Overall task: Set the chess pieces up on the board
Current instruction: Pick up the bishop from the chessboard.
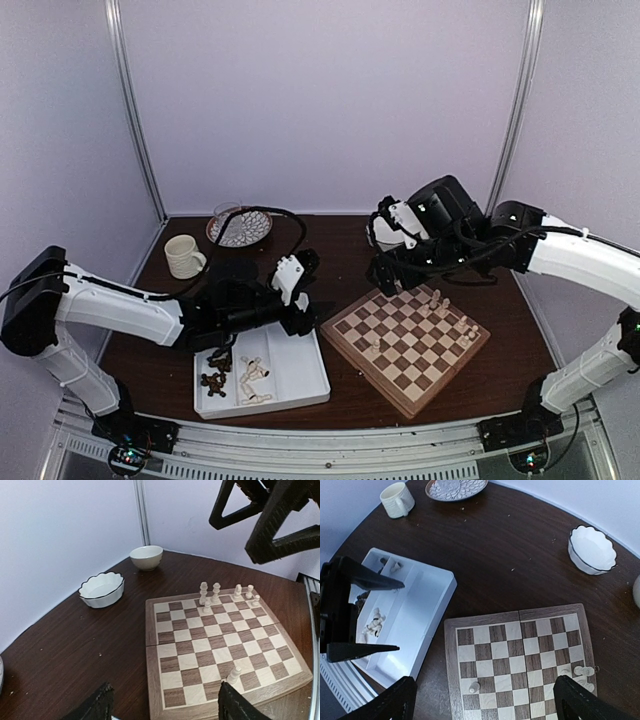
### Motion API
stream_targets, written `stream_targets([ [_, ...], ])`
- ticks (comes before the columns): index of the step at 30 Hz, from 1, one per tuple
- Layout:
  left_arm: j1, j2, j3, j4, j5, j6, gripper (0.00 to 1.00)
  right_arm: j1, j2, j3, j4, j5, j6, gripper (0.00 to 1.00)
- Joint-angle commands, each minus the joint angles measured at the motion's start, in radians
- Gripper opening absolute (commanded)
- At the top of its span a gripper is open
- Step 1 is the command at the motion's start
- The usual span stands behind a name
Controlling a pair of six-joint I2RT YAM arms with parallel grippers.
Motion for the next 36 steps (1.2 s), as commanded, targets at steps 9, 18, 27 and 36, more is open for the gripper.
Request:
stream_targets([
  [9, 0.003, -0.151, -0.159, -0.01, -0.234, 0.094, 0.72, -0.002, 0.366, 0.283, -0.363, -0.207, -0.152, 0.68],
  [18, 0.003, -0.206, -0.186, -0.023, -0.295, 0.082, 0.7, -0.001, 0.532, 0.35, -0.446, -0.186, -0.177, 0.5],
  [27, 0.002, -0.236, -0.203, -0.008, -0.293, 0.084, 0.7, 0.009, 0.559, 0.307, -0.462, -0.143, -0.182, 0.48],
  [36, 0.003, -0.23, -0.202, -0.008, -0.295, 0.088, 0.7, 0.022, 0.593, 0.282, -0.452, -0.149, -0.193, 0.41],
])
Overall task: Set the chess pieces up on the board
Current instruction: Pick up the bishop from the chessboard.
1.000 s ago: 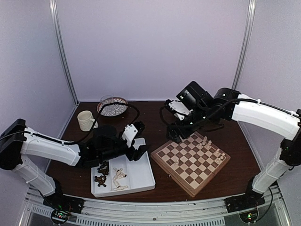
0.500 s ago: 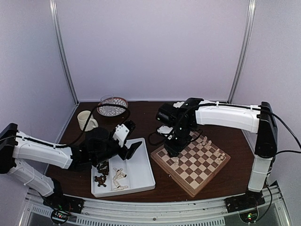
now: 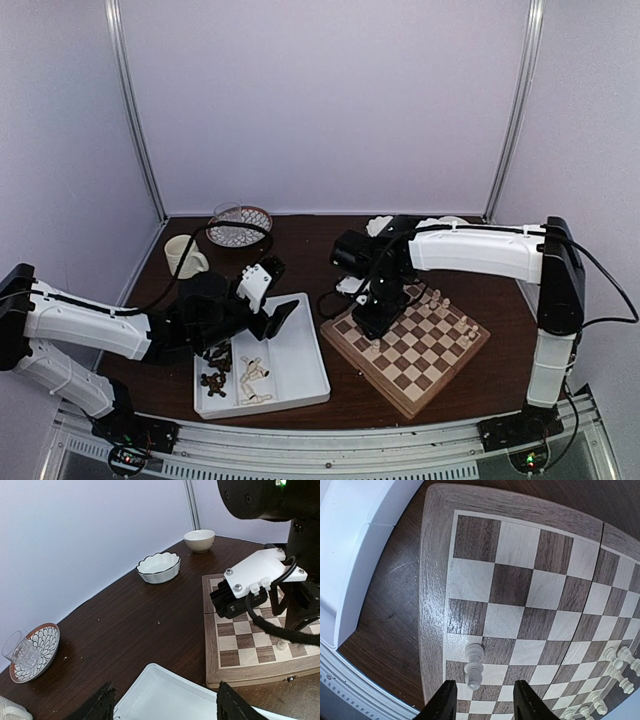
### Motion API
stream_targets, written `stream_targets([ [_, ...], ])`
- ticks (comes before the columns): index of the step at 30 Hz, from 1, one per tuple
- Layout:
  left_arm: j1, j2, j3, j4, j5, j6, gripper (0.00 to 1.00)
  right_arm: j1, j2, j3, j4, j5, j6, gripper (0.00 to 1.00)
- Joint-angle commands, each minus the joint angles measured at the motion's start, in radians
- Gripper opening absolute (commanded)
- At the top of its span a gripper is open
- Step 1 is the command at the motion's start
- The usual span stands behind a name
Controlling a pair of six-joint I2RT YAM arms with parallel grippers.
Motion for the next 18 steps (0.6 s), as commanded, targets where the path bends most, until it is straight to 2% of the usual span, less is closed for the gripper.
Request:
stream_targets([
  [1, 0.002, -0.01, -0.005, 0.044, -0.011, 0.012, 0.7, 0.01, 0.028, -0.016, -0.008, 0.017, -0.01, 0.41],
  [18, 0.002, -0.01, -0.007, 0.046, 0.003, 0.016, 0.69, 0.02, 0.062, -0.032, -0.014, 0.008, -0.022, 0.29],
])
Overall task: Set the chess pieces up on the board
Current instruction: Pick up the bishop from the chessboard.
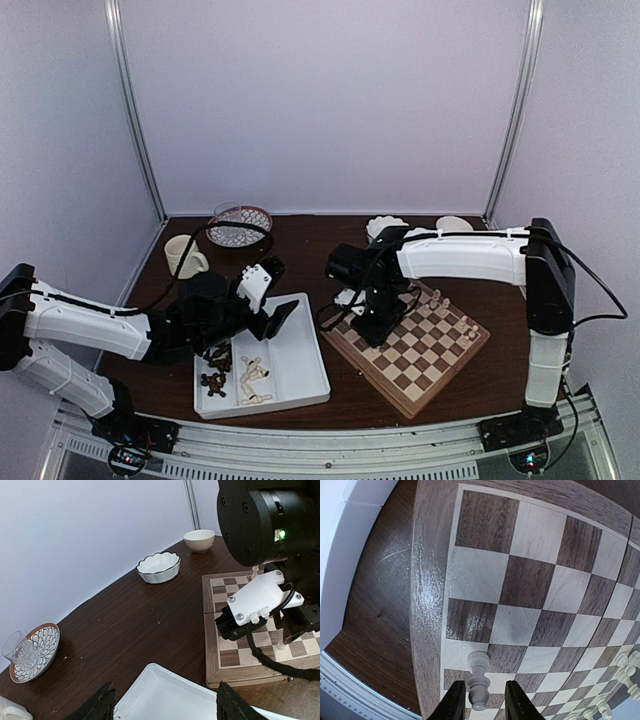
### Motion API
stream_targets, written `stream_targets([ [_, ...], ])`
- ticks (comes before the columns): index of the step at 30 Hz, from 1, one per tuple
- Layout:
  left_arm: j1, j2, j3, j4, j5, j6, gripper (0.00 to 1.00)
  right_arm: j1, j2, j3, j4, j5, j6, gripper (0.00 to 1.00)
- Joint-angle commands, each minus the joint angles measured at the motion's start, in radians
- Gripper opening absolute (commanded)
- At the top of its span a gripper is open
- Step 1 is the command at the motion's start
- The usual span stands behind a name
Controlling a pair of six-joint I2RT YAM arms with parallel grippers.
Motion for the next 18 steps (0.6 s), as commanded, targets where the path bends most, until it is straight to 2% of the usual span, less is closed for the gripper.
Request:
stream_targets([
  [1, 0.002, -0.01, -0.006, 0.046, 0.005, 0.016, 0.69, 0.011, 0.005, -0.015, -0.016, 0.008, -0.01, 0.27],
  [6, 0.002, -0.008, -0.006, 0.046, 0.01, 0.019, 0.69, 0.012, 0.001, -0.018, -0.017, 0.007, -0.01, 0.19],
  [12, 0.003, -0.007, -0.006, 0.046, 0.01, 0.019, 0.69, 0.014, -0.005, -0.023, -0.021, 0.007, -0.01, 0.17],
  [15, 0.003, -0.005, -0.005, 0.046, 0.009, 0.019, 0.69, 0.016, -0.009, -0.023, -0.021, 0.013, -0.009, 0.3],
  [18, 0.003, -0.003, -0.005, 0.046, 0.01, 0.02, 0.69, 0.018, -0.01, -0.023, -0.022, 0.014, -0.01, 0.3],
])
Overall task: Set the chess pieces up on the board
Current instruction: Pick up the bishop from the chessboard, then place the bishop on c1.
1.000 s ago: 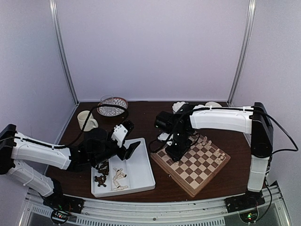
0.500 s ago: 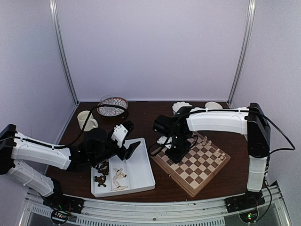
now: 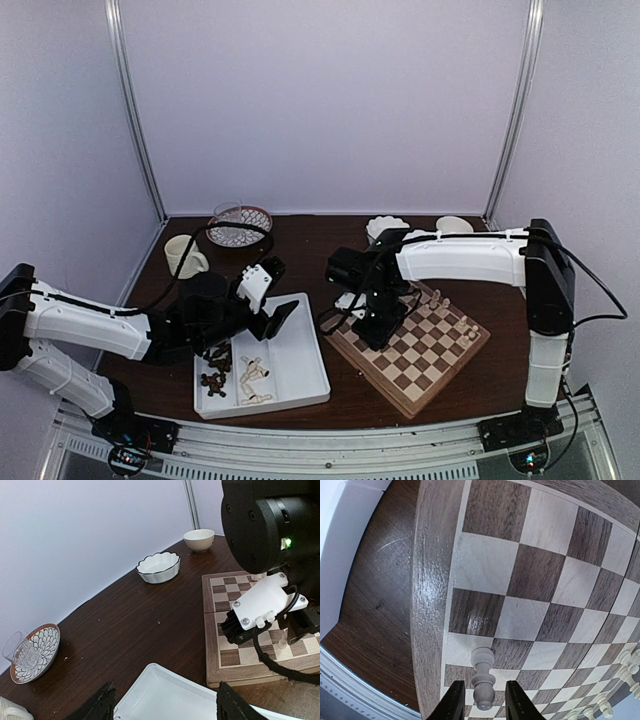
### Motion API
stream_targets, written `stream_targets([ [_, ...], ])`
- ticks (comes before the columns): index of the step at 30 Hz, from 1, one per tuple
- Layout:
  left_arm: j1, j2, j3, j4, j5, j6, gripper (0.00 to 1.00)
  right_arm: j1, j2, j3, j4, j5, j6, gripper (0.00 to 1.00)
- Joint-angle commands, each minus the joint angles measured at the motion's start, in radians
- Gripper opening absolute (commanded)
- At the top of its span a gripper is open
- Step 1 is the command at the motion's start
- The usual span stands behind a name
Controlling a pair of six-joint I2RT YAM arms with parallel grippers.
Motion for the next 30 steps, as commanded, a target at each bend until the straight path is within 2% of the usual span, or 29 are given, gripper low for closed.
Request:
stream_targets([
  [1, 0.002, -0.003, -0.005, 0.046, 0.009, 0.014, 0.69, 0.009, -0.011, -0.013, -0.009, 0.014, 0.001, 0.29],
  [10, 0.002, -0.005, -0.005, 0.045, 0.01, 0.013, 0.69, 0.011, -0.016, -0.012, -0.012, 0.012, 0.001, 0.14],
  [21, 0.002, -0.015, -0.009, 0.044, 0.006, 0.014, 0.69, -0.009, -0.17, -0.044, -0.05, 0.098, 0.005, 0.13],
  [30, 0.002, -0.02, -0.009, 0.041, 0.019, 0.009, 0.69, -0.134, -0.315, -0.135, -0.076, 0.16, 0.036, 0.12],
])
